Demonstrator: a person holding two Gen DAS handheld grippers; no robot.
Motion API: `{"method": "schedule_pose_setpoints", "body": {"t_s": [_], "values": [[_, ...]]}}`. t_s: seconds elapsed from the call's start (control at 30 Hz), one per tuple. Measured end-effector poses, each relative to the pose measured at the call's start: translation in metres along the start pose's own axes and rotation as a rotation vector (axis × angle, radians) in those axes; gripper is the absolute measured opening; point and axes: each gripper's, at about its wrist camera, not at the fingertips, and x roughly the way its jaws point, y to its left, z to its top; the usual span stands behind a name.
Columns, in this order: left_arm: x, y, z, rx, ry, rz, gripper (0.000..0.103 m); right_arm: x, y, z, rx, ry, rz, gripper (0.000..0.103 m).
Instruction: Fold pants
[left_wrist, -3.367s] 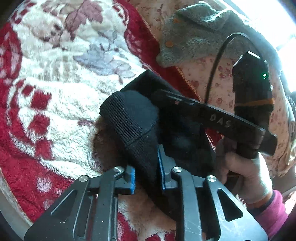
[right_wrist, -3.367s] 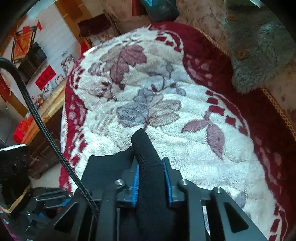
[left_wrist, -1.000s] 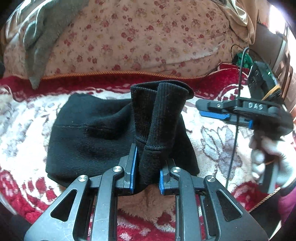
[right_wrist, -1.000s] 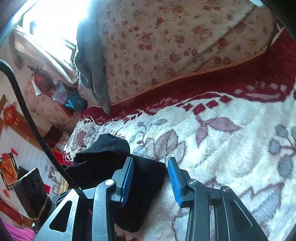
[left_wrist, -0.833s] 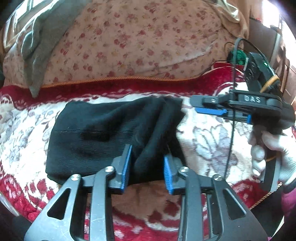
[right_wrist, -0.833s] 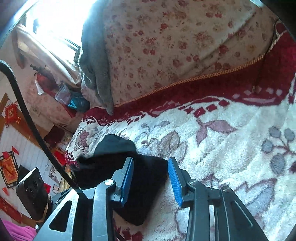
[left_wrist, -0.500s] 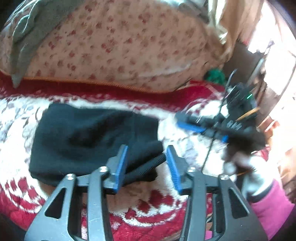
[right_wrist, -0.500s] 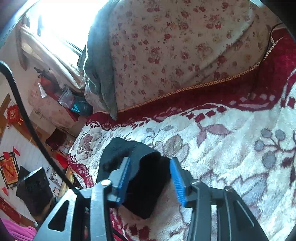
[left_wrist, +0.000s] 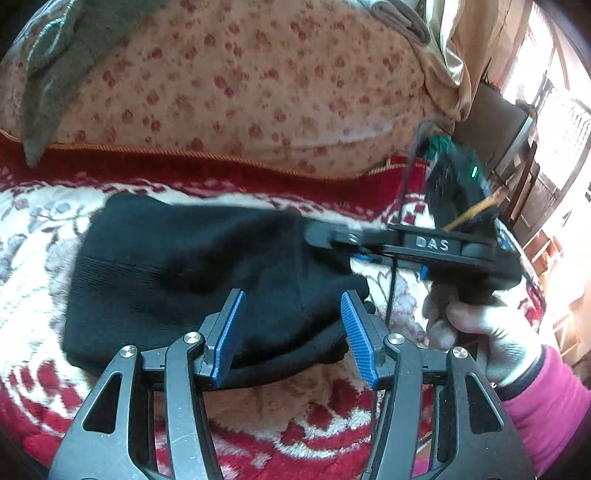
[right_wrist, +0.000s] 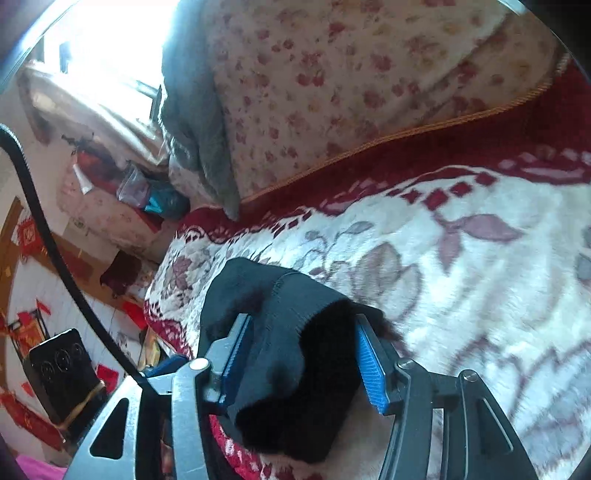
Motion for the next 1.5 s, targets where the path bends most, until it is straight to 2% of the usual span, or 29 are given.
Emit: {"method": "schedule_pose_setpoints", "body": {"t_s": [0.03,0.07,0.27,0.33,0.4,0.5,0.57,0.63,0.7,0.73,0.77,0.93,1.0,1.07,1.1,1.17,1.23,1.33,1.47,1.5], "values": [[0.005,-0.002,-0.001,0.0,0.007,-0.007,0.054,0.002,0.008,0.002,-0.058,0.006,-0.016,0.024],[0.014,-0.004,-0.003,-0.003,0.024,-0.014,0.054,0.004,0.014,0.003,-0.109,0.006,-0.037,0.017],[0.028,-0.008,-0.006,-0.016,0.03,-0.03,0.054,-0.002,0.021,0.013,-0.176,-0.023,-0.074,0.012],[0.03,-0.005,-0.009,-0.02,0.038,-0.044,0.054,-0.004,0.015,0.011,-0.191,-0.026,-0.118,0.012],[0.03,-0.005,-0.01,-0.02,0.04,-0.05,0.054,0.004,0.002,0.006,-0.176,0.008,-0.182,0.012],[0.016,-0.002,-0.009,-0.003,0.043,-0.054,0.054,-0.004,-0.006,-0.002,-0.14,-0.021,-0.18,0.013],[0.002,0.004,-0.007,0.018,0.033,-0.04,0.054,-0.018,-0.002,-0.003,-0.129,-0.048,-0.202,0.016],[-0.012,0.012,-0.007,0.036,0.014,-0.01,0.054,-0.035,0.007,-0.005,-0.109,-0.061,-0.148,0.02],[-0.023,0.024,-0.007,0.044,0.002,0.017,0.054,-0.048,0.017,-0.01,-0.095,-0.06,-0.074,0.03],[-0.027,0.029,-0.007,0.047,0.001,0.027,0.054,-0.051,0.025,-0.014,-0.098,-0.05,-0.06,0.04],[-0.031,0.036,-0.008,0.051,-0.005,0.041,0.054,-0.051,0.029,-0.017,-0.1,-0.037,-0.056,0.044],[-0.033,0.058,-0.012,0.034,-0.009,0.084,0.054,-0.024,0.037,-0.035,-0.107,0.06,-0.075,0.044],[-0.03,0.063,-0.013,0.038,-0.011,0.094,0.054,-0.013,0.046,-0.038,-0.169,0.067,-0.075,0.041],[-0.026,0.067,-0.012,0.04,-0.009,0.091,0.054,-0.002,0.058,-0.04,-0.256,0.079,-0.088,0.032],[-0.022,0.068,-0.012,0.036,0.001,0.09,0.054,0.004,0.062,-0.04,-0.279,0.086,-0.086,0.027],[-0.015,0.071,-0.011,0.026,0.019,0.087,0.054,0.006,0.065,-0.04,-0.268,0.082,-0.043,0.01],[-0.017,0.072,-0.013,0.018,0.017,0.071,0.054,-0.003,0.077,-0.043,-0.316,0.068,-0.023,0.007],[-0.012,0.075,-0.014,-0.001,0.026,0.055,0.054,-0.014,0.09,-0.053,-0.375,0.073,-0.038,0.006],[-0.007,0.075,-0.014,-0.01,0.026,0.051,0.054,-0.006,0.061,-0.059,-0.341,0.123,-0.182,0.006],[-0.007,0.075,-0.014,-0.007,0.025,0.051,0.054,-0.004,0.051,-0.06,-0.306,0.124,-0.183,0.006]]}}
